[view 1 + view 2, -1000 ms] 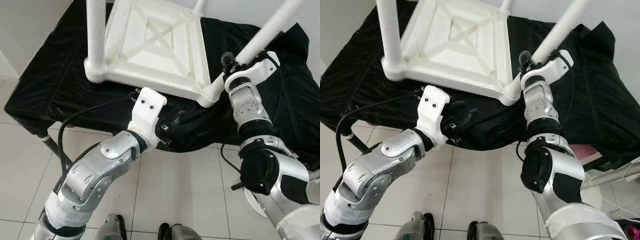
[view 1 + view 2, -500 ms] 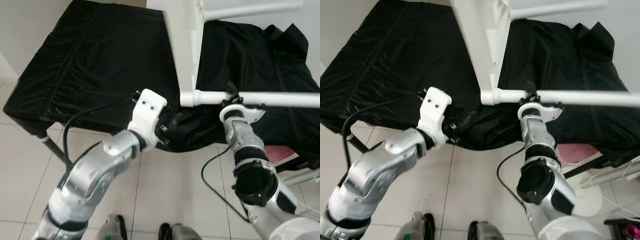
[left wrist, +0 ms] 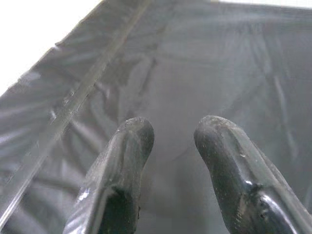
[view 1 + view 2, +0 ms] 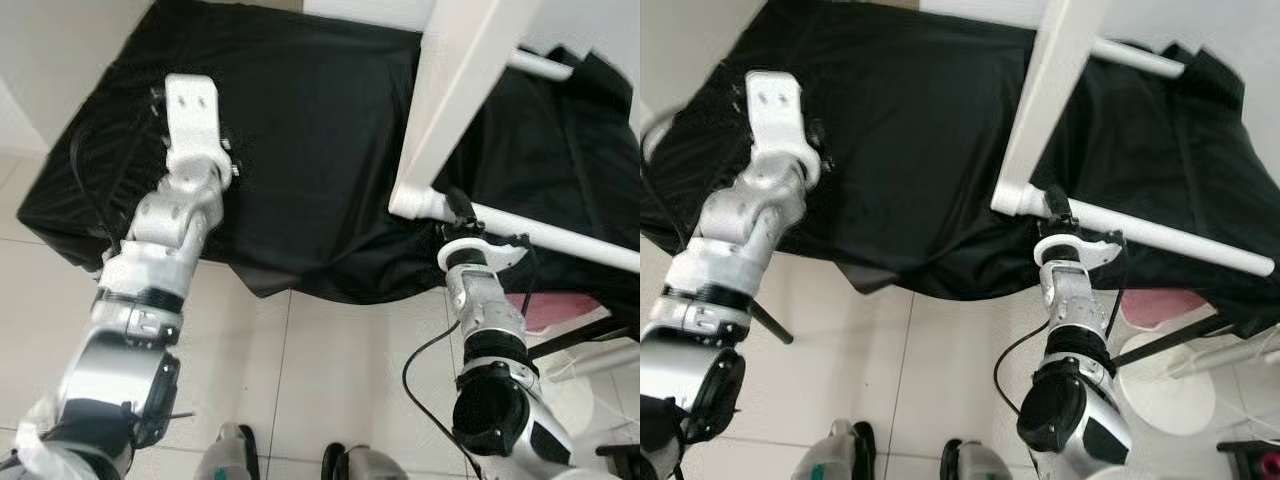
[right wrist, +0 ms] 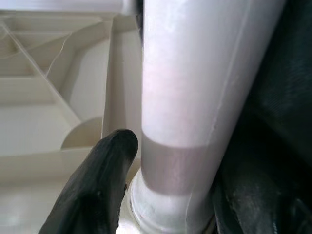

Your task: Building children table

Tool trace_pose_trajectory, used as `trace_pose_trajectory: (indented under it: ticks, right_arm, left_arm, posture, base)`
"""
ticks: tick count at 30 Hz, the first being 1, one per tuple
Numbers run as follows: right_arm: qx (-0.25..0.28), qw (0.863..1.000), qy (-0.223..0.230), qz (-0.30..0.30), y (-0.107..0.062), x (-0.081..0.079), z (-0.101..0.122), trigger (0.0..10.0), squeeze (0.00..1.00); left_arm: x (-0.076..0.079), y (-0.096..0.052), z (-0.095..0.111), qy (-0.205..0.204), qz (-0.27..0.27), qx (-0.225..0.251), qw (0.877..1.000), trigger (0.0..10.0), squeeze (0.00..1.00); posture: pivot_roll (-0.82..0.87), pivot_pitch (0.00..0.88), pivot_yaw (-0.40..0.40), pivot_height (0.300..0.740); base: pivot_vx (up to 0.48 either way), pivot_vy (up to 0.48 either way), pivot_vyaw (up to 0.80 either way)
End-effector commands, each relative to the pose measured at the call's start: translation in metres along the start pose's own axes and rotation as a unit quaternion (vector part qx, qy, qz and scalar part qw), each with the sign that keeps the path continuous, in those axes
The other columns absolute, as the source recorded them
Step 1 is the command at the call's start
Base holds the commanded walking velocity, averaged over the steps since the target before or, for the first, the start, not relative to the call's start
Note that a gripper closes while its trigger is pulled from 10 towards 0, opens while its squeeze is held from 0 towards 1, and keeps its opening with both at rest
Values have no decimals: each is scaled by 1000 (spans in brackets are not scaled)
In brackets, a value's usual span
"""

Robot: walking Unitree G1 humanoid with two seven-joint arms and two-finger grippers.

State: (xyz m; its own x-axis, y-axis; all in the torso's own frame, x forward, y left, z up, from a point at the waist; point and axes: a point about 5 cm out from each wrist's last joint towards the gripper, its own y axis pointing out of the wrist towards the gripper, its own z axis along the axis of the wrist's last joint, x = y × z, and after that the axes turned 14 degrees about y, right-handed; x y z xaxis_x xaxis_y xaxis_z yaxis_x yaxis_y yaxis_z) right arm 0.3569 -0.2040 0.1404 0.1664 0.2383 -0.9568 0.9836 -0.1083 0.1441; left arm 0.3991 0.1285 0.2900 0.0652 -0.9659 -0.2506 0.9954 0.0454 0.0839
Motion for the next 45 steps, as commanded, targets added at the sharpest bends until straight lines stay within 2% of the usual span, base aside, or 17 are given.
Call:
trace_pose_trajectory:
  ticks: [1,3,8,11,14,15,19,23,31,33,34,36,37,39,40,41,45]
  right_arm:
    - [-11,999,11,-29,-19,18,-2,10000,0]
    - [-12,999,-2,-35,-30,22,-2,10000,0]
    - [-4,999,-16,-45,-47,23,-1,10000,0]
    - [4,997,-25,-72,-79,27,0,10000,0]
    - [5,996,-27,-84,-91,28,0,10000,0]
    - [10,996,-32,-86,-104,26,5,10000,0]
    - [13,996,-36,-85,-111,25,8,10000,0]
    - [1,996,-70,-52,-134,13,12,10000,0]
    - [-15,990,-135,-39,-150,2,8,10000,0]
    - [15,975,-219,-15,-146,-19,14,10000,0]
    - [15,975,-219,-15,-146,-19,14,10000,0]
    - [43,952,-301,-22,-141,-26,19,10000,0]
    - [43,952,-301,-22,-141,-26,19,10000,0]
    - [64,923,-379,-19,-136,-36,23,10000,0]
    - [64,923,-379,-19,-136,-36,23,10000,0]
    - [67,908,-413,-10,-134,-42,22,10000,0]
    - [62,888,-455,7,-130,-50,17,10000,0]
  left_arm:
    - [12,3,46,-21,-25,68,997,10000,0]
    - [32,-1,72,-16,-72,107,992,10000,0]
    - [49,-5,86,-13,-98,128,987,10000,0]
    - [63,-8,96,-16,-121,142,982,10000,0]
    - [67,-9,99,-19,-130,146,980,10000,0]
    - [71,-10,106,-24,-143,153,977,10000,0]
    - [74,-10,111,-29,-152,157,975,10000,0]
    - [80,-9,128,-31,-163,175,970,10000,0]
    - [83,-9,131,-26,-177,182,967,10000,0]
    - [83,-9,120,-18,-180,177,967,10000,0]
    - [83,-9,120,-18,-180,177,967,10000,0]
    - [83,-10,111,-13,-182,171,968,10000,0]
    - [83,-10,111,-13,-182,171,968,10000,0]
    - [82,-12,98,-3,-180,171,969,10000,0]
    - [82,-12,98,-3,-180,171,969,10000,0]
    - [79,-15,90,1,-178,171,969,10000,0]
    - [74,-20,77,10,-175,172,969,10000,0]
  posture:
    - [29,198,-39,740]
    - [30,206,-36,740]
    - [31,216,-35,740]
    - [36,233,-37,740]
    - [36,233,-37,740]
    - [34,240,-29,740]
    - [34,240,-29,740]
    - [36,243,-16,740]
    - [37,239,-4,740]
    - [34,230,11,740]
    - [34,230,11,740]
    - [37,223,17,740]
    - [37,223,17,740]
    - [32,211,19,740]
    - [32,211,19,740]
    - [29,206,21,740]
    - [22,193,22,740]
  base:
    - [0,0,0]
    - [0,0,0]
    - [0,0,0]
    - [0,0,0]
    - [0,0,0]
    - [0,0,0]
    - [0,0,0]
    - [0,0,0]
    - [0,0,0]
    - [0,0,0]
    - [0,0,0]
    - [0,0,0]
    - [0,0,0]
    - [0,0,0]
    - [0,0,0]
    - [0,0,0]
    - [0,0,0]
